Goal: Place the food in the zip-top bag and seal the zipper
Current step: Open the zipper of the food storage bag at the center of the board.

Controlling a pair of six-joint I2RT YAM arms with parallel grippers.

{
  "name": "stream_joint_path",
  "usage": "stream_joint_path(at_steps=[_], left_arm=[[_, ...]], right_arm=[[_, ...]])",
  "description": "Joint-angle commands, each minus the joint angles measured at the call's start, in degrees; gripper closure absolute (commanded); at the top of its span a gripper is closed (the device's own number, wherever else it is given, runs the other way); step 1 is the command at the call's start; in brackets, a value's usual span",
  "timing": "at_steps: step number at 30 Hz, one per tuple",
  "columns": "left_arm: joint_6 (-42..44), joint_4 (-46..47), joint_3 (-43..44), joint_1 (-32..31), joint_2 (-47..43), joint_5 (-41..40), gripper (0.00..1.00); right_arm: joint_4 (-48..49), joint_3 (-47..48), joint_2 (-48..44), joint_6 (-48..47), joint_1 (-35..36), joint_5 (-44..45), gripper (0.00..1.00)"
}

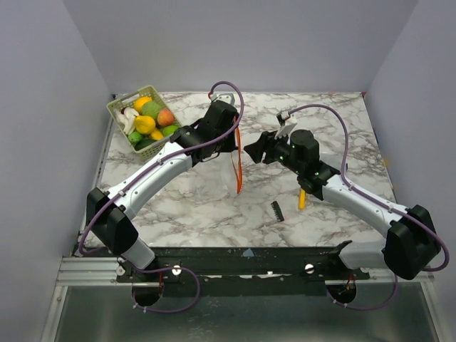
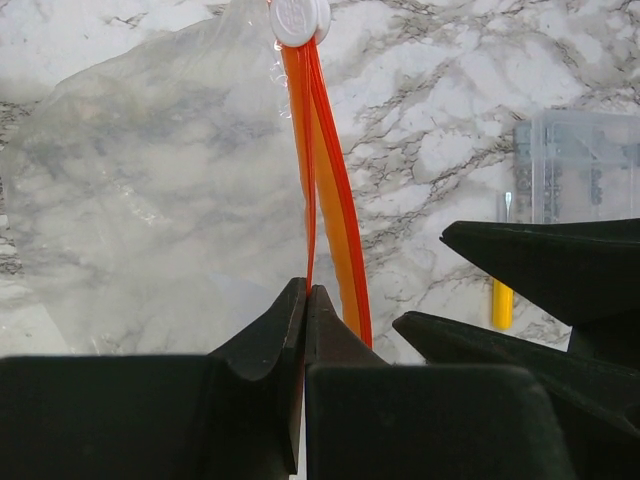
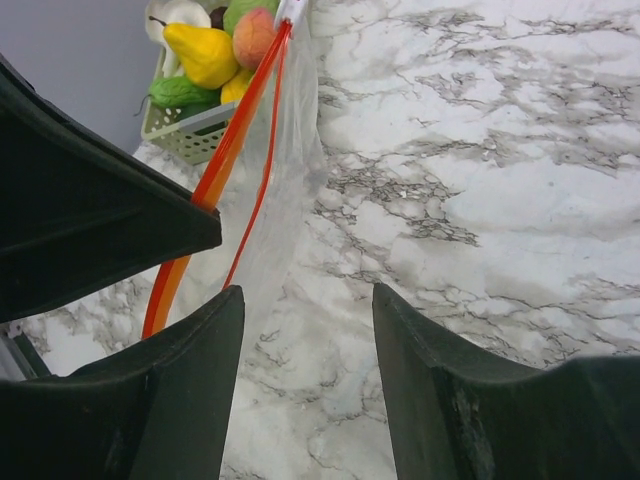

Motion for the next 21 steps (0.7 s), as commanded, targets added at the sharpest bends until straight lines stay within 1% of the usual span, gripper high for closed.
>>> stream_joint_path(at_steps=[1, 4, 8, 13, 18, 21], left_arm=[[0.4, -0.1, 1.4, -0.2, -0.2, 1.8, 1.0], [-0.3, 1.5, 0.4, -0.2, -0.2, 3.2, 1.0], [-0.9, 1.9, 0.4, -0.2, -0.1, 4.4, 1.0], [-1.4, 3.0, 0.0, -0.2, 0.3, 5.3, 1.0], [-1.4, 2.9, -0.4, -0.2, 1.0, 4.9, 1.0], [-1.5, 3.0, -0.8, -0.2, 1.2, 5.4, 1.0]], right_arm=[[-1.1, 1.3, 0.0, 2.4, 0.2, 0.4, 0.43], [0.6, 0.5, 0.2, 3.8, 0.2, 0.8, 0.44], [-0.7, 2.3, 2.6, 5.2, 0.2, -0.8, 0.47], [0.8, 1.9, 4.1, 6.7, 0.2, -1.5, 0.49], [2.0, 0.1, 1.9, 6.6, 0.2, 1.3, 0.48], [3.9, -1.4, 0.3, 5.7, 0.3, 1.1, 0.47]])
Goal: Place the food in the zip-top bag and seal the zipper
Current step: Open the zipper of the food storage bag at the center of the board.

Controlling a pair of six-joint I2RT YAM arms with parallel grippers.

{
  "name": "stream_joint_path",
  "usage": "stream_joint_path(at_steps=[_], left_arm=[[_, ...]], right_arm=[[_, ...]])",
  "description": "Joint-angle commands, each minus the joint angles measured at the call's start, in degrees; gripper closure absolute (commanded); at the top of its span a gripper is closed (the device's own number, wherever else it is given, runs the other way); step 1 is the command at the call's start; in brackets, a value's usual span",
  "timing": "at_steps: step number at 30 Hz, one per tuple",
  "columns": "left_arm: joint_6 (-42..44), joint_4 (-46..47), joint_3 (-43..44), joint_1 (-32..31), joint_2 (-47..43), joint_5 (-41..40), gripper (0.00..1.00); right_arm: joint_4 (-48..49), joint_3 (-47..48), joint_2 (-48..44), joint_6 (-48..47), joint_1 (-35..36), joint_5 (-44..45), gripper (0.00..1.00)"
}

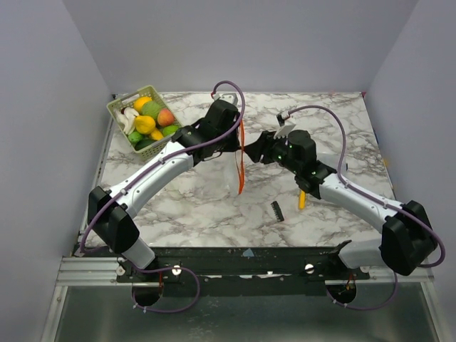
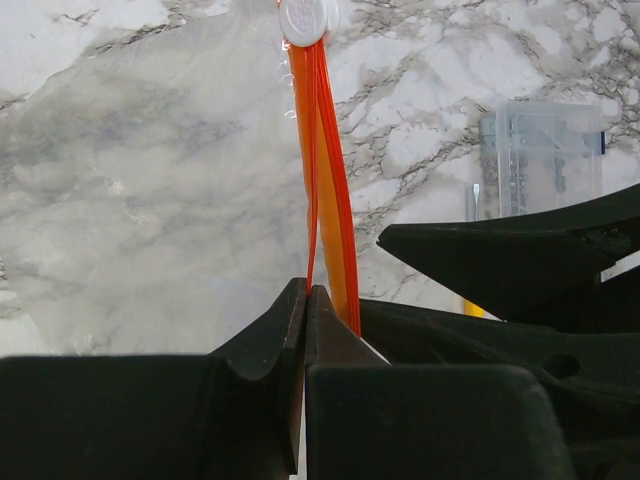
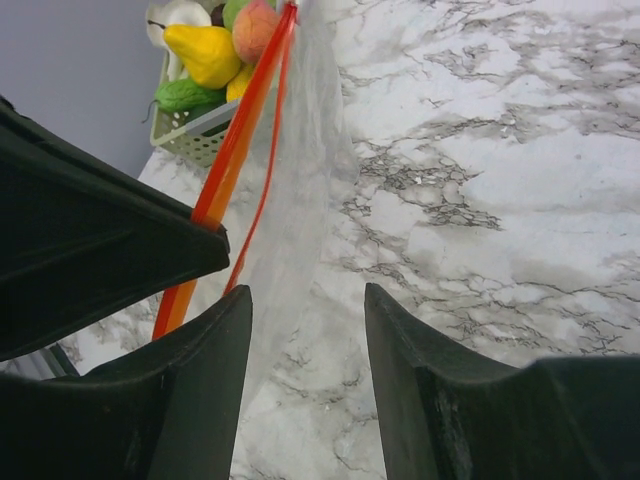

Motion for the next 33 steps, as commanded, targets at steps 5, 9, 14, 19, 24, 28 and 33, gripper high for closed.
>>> stream_joint_path(at_steps=[5, 9, 14, 19, 24, 28, 33], left_arm=[[-0.8, 1.4, -0.1, -0.2, 1.9, 2.1, 1.0], [-1.4, 1.5, 1.4, -0.3, 2.7, 3.2, 1.0], [-1.8, 1.4, 2.1, -0.3, 2.7, 3.6, 1.0], [-2.0, 1.5, 2.4, -0.3, 2.2, 3.7, 1.0], [-2.1, 2.3, 2.8, -0.4, 1.9, 5.9, 1.0], [-2.6, 4.3, 2.8, -0.4, 1.2, 10.3, 1.0], [-2.2, 6.6, 2.7, -0.4, -1.1, 13.8, 1.0]], right_arm=[[5.1, -3.2, -3.8, -0.4, 0.3, 1.4, 0.46], [3.7, -2.3, -1.6, 0.1, 0.2, 2.5, 0.46], [3.7, -2.3, 0.0, 0.8, 0.2, 2.1, 0.48], [3.5, -2.3, 1.1, 0.9, 0.2, 2.7, 0.66], [1.3, -0.4, 3.3, 0.3, 0.2, 1.9, 0.78], [-2.3, 0.3, 1.9, 0.7, 0.2, 7.9, 0.98], [-9.2, -1.5, -6.7, 0.5, 0.2, 29.3, 1.0]])
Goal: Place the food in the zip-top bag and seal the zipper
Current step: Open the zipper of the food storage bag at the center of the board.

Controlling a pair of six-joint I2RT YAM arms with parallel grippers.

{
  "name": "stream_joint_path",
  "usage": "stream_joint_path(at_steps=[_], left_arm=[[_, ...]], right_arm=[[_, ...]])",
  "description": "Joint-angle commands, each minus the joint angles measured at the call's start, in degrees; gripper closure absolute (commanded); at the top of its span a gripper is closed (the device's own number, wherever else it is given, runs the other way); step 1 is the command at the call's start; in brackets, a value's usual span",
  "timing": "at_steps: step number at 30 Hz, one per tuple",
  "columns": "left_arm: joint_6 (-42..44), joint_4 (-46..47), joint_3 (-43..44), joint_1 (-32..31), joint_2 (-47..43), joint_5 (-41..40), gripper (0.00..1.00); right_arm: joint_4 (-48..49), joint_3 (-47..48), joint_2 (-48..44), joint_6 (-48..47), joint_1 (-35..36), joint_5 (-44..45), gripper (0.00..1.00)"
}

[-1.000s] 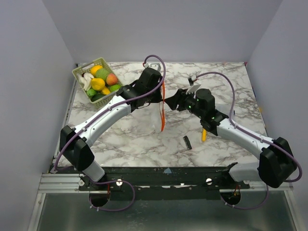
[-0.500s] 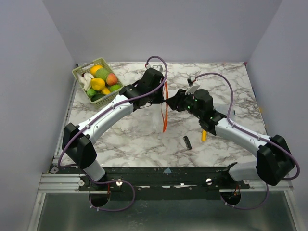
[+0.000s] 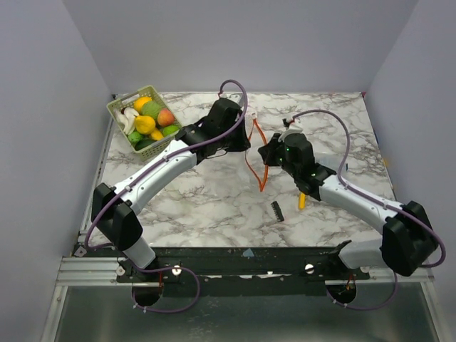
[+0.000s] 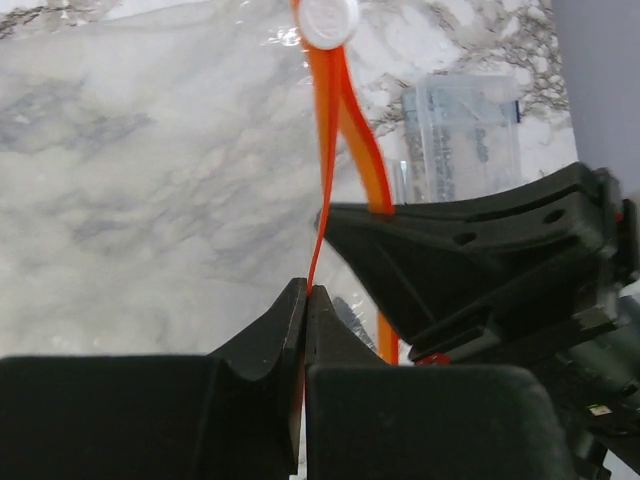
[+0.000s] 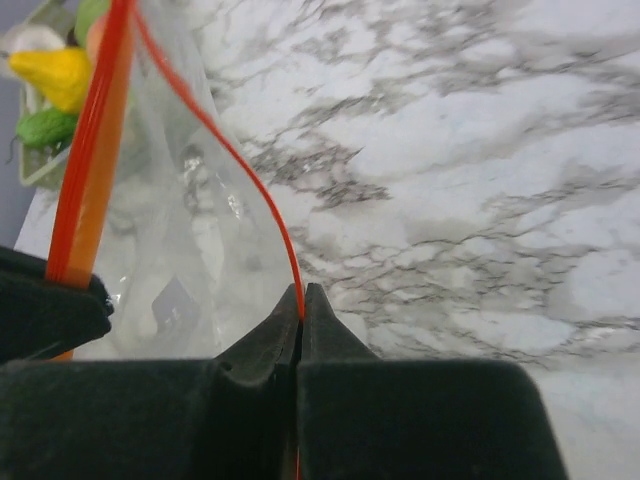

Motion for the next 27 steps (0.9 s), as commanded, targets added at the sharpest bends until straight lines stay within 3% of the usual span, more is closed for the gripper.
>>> stream_joint_path(at_steps=[1, 6, 9, 12, 14, 19, 24, 27], left_arm=[[0.2, 4.8, 1.8, -0.4, -4.1, 6.3, 1.0], [-0.1, 7.3, 4.3, -0.4, -3.2, 13.5, 0.99], [0.6, 6.9, 4.8, -0.4, -3.4, 15.0, 0.8], [2.8, 7.0, 1.4, -0.2, -7.1, 13.4, 0.49], [4.7, 6.5, -1.9, 0.3, -10.4, 12.1, 0.38], [8.8, 5.3, -12.7, 2.7, -22.6, 6.8, 0.24], [9.6, 3.6, -23.9, 7.4, -33.7, 3.4, 0.14], [9.5, 1.6, -28.1, 11.6, -36.9, 3.4, 0.1]], right_arm=[[-6.4, 0.0, -8.8, -1.8, 0.1, 21.8, 0.99], [-11.4, 4.8, -11.9, -9.4, 0.1, 28.8, 0.99], [-17.5, 10.7, -10.3, -12.9, 0.1, 29.9, 0.99], [-22.4, 16.9, -7.3, -16.8, 0.2, 29.7, 0.99], [-23.7, 18.8, -5.5, -20.2, 0.5, 30.3, 0.99], [-24.0, 22.7, 0.8, -24.8, 3.2, 32.3, 0.99], [-26.9, 31.1, 15.1, -26.6, 11.2, 41.1, 0.99], [-28.4, 34.1, 21.7, -23.2, 12.1, 35.7, 0.99]])
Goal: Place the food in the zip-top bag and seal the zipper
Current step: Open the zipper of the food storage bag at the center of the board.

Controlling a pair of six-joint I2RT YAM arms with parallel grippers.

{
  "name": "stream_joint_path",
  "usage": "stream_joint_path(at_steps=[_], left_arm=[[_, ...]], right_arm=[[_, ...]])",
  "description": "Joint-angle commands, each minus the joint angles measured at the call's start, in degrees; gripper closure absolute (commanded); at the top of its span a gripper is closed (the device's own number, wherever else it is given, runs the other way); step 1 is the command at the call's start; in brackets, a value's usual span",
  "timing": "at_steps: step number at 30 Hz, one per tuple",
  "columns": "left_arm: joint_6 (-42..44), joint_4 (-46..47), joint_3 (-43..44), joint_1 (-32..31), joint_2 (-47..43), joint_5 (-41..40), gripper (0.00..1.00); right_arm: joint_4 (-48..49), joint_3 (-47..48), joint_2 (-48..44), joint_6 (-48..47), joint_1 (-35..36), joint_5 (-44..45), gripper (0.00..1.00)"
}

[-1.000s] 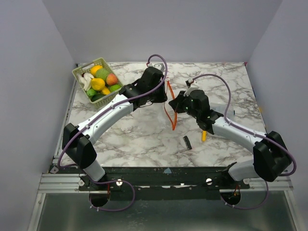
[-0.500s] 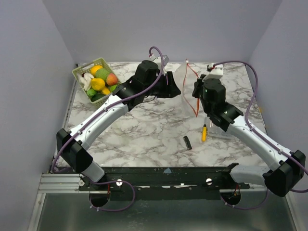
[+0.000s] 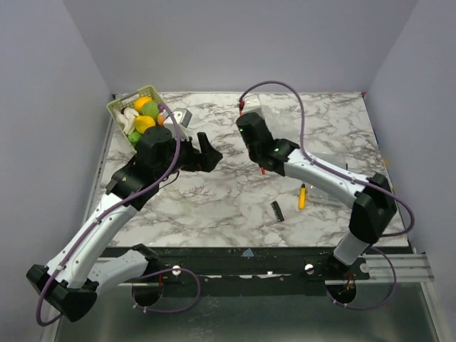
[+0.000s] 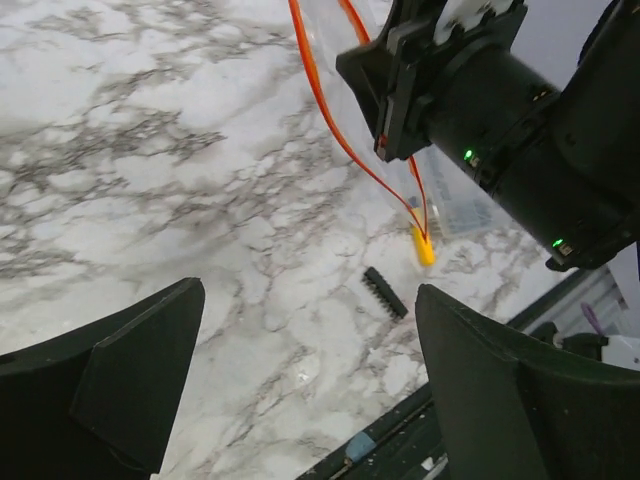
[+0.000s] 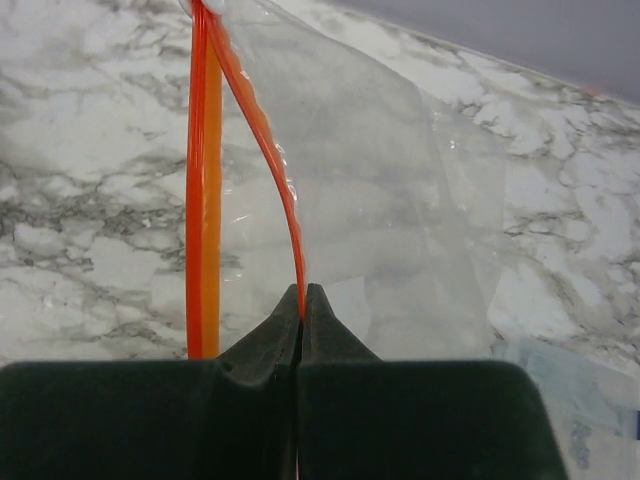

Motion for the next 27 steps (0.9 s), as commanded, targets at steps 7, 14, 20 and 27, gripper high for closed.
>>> stream_joint_path(at_steps=[7, 14, 20, 27], left_arm=[[1.4, -6.7, -8.5, 11.1, -6.6, -4.5, 0.07], [0.4, -4.4, -7.3, 17.8, -3.0, -3.2, 0.05], [-3.4, 0.3, -3.2, 24.1, 5.8, 6.5, 0.06], [-15.5, 20.0, -9.3, 15.3, 15.3, 20.1, 0.07]], right_arm=[[1.0, 0.1, 10.0, 4.5, 1.9, -14.1, 0.99], [4.6, -3.2, 11.1, 8.9, 1.8, -19.8, 0.99], [5.7, -4.1, 10.1, 13.1, -0.9, -28.3, 0.99], [8.3, -6.0, 8.8, 17.1, -2.9, -34.9, 0.99]])
